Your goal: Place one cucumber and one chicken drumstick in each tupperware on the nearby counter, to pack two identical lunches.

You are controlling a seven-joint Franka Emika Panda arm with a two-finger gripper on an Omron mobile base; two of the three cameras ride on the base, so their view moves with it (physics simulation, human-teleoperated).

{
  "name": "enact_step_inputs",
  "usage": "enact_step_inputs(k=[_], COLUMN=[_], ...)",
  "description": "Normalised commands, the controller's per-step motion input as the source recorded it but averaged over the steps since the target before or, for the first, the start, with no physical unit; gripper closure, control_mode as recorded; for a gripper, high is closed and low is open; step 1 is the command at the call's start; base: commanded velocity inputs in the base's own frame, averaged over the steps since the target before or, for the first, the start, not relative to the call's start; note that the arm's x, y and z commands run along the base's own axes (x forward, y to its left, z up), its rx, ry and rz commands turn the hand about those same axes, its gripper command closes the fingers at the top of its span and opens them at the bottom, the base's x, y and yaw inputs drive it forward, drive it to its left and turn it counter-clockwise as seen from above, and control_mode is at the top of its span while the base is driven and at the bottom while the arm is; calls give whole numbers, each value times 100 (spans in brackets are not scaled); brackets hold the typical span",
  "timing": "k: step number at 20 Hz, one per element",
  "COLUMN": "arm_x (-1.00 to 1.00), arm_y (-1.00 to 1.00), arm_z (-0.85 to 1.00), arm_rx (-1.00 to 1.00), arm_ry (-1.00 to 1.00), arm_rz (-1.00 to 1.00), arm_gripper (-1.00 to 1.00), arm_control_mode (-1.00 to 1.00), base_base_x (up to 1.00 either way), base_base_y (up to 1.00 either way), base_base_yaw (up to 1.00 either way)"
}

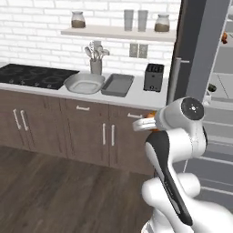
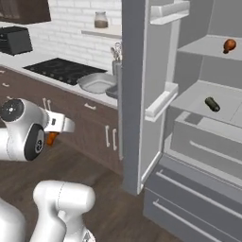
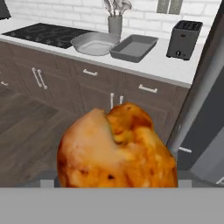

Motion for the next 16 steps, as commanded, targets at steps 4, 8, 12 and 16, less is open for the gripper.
enact_step_inputs(k=[4, 8, 12, 16], arm_x=[0, 0, 0, 0], arm_y=[0, 0, 0, 0], arm_z=[0, 0, 0, 0], arm_rx=[0, 0, 0, 0], arm_ry=[0, 0, 0, 0], arm_rz=[0, 0, 0, 0], arm_gripper=[100, 100, 100, 100], arm_control_mode=[100, 100, 100, 100], base_base_x=[100, 100, 100, 100], base_base_y=[57, 47, 58, 99], base_base_yaw=[0, -5, -16, -38])
